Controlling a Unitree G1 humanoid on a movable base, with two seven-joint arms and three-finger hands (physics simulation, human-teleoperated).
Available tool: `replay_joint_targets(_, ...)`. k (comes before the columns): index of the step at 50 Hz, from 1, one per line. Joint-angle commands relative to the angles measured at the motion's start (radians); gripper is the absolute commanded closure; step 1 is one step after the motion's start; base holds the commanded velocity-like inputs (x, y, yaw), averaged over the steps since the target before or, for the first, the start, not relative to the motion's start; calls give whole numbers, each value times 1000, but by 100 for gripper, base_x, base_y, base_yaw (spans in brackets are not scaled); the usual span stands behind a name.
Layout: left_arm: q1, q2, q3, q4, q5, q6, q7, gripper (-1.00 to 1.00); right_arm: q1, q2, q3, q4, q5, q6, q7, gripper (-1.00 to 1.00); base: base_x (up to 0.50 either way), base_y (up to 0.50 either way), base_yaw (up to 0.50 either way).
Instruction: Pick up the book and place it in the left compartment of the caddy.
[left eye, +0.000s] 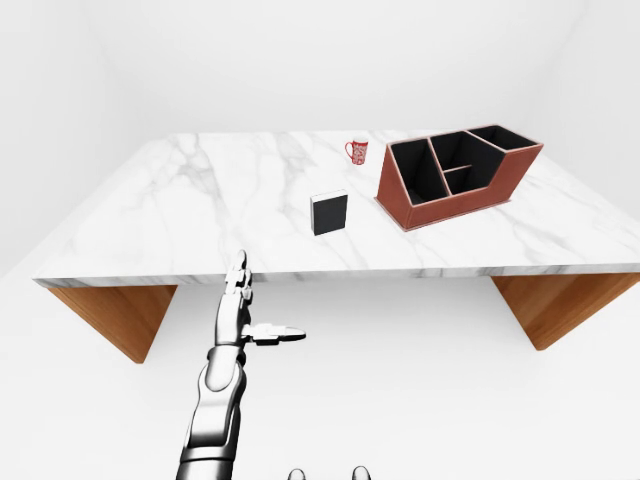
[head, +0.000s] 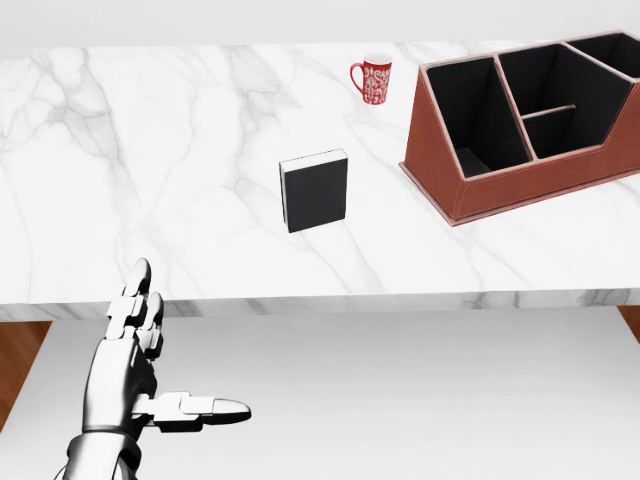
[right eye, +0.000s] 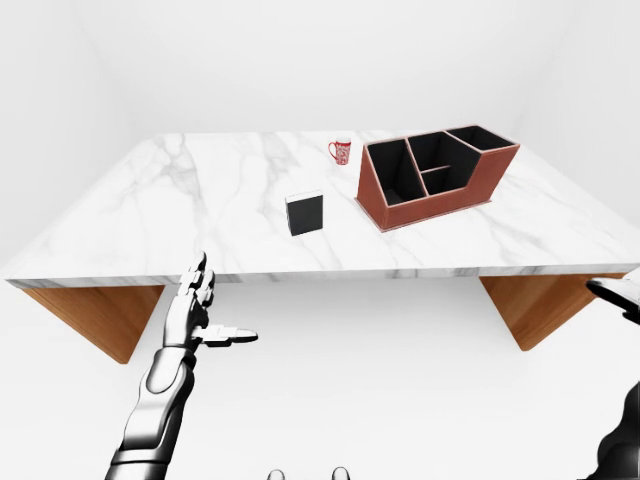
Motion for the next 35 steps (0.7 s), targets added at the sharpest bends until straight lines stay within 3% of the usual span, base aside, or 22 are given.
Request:
replay_joint_targets(1, 5, -1, 0, -7, -1, 5, 0, -100, 48, -121, -228, 104, 205, 0, -8, -100, 0, 0, 0)
replay_joint_targets(5, -1, 0, 0, 8, -1, -4, -1, -100, 66, -145, -276, 139, 240, 0, 0, -100, 0, 0, 0)
replay_joint_targets(6, 11, -3, -7, -23, 6, 17, 4, -100, 81, -165, -353, 191, 290, 0, 17, -100, 0, 0, 0)
replay_joint_targets(7, 1, -1, -3, 5, 5, -1, 4, -100, 94, -171, -368, 207, 304, 0, 25, -100, 0, 0, 0)
replay_joint_targets(12, 1, -1, -3, 2, 4, 2, 2, -100, 126, -192, -419, 272, 344, 0, 52, -100, 0, 0, 0)
replay_joint_targets(13, -4, 1, 0, 20, 3, -11, 0, -100, 130, -196, -425, 289, 350, 0, 57, -100, 0, 0, 0)
replay_joint_targets(14, 1, 0, -10, 8, 9, 1, -6, -100, 154, -192, -449, 412, 327, 0, 129, -100, 0, 0, 0)
replay_joint_targets(18, -8, 1, -2, 32, 7, -11, -3, -100, 163, -197, -444, 424, 333, 0, 132, -100, 0, 0, 0)
replay_joint_targets(22, -2, -2, -2, 8, 3, 7, 2, -100, 166, -197, -440, 426, 333, 0, 133, -100, 0, 0, 0)
replay_joint_targets(24, -2, -1, -2, 18, 3, -3, 2, -100, 167, -193, -439, 424, 334, 0, 135, -100, 0, 0, 0)
replay_joint_targets(29, 1, -2, -5, 10, 4, 3, 1, -100, 169, -192, -440, 426, 334, 0, 136, -100, 0, 0, 0)
replay_joint_targets(30, -4, 0, -3, 27, 3, -9, -1, -100, 170, -194, -442, 427, 336, 0, 137, -100, 0, 0, 0)
replay_joint_targets(35, 5, -3, -6, -1, 5, 9, 0, -100, 170, -196, -443, 435, 336, 0, 141, -100, 0, 0, 0)
